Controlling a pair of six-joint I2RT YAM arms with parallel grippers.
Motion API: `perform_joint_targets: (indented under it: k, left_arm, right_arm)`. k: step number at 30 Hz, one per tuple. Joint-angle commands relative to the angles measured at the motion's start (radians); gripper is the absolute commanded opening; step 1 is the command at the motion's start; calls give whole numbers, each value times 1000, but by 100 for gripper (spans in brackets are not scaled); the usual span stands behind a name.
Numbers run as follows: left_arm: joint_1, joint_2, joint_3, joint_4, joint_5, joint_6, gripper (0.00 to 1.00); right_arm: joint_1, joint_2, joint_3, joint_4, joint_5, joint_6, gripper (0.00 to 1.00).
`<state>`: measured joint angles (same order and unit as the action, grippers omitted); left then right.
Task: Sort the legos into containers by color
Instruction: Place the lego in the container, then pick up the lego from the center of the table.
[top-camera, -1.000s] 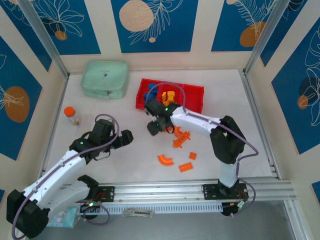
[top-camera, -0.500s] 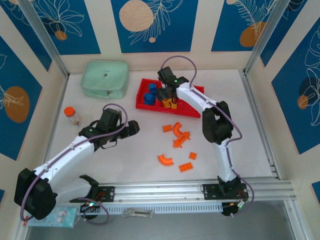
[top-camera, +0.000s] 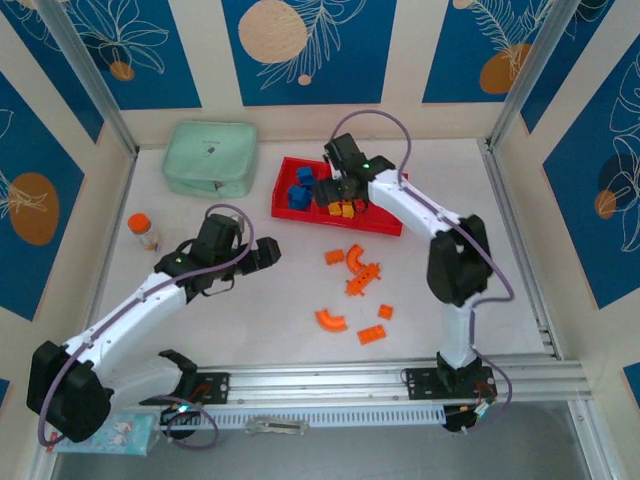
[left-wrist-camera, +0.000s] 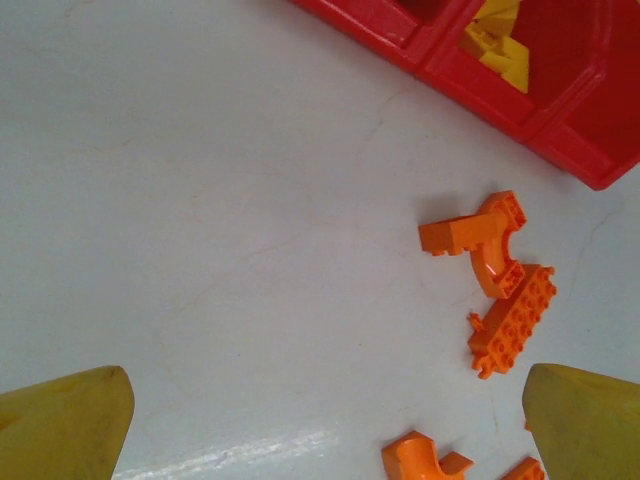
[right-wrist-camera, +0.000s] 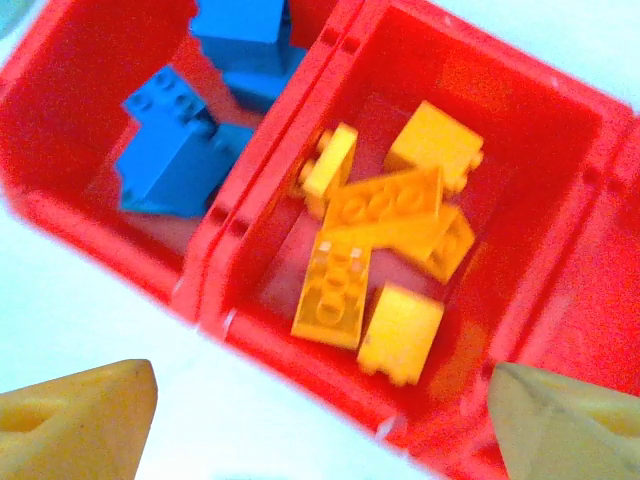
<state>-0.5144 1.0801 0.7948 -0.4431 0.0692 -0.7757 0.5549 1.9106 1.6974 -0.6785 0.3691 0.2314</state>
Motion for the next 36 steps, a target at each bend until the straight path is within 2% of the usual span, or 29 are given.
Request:
perform_joint_targets:
  k: [1, 8, 15, 28, 33, 36]
  left_arm:
    - [5, -37, -31, 17, 39, 26, 99]
    - [-21, -111, -116, 59, 28, -1, 99]
    - [-69, -153, -184, 109, -16, -52, 99]
    - [-96, -166, -216, 108, -71, -85, 99]
    - [-95, -162, -221, 104, -76, -90, 99]
    - [-96, -162, -221, 104, -83, -89, 99]
  right_arm:
    - [15, -119, -120, -20, -72, 95, 87]
    - [68, -234, -373, 2, -119, 153, 87]
    - [128, -206, -464, 32, -108, 196, 88]
    - [174, -29, -387, 65, -32, 207, 88]
    - [174, 11, -349, 65, 24, 200, 84]
    - [168, 39, -332, 65, 37, 194, 79]
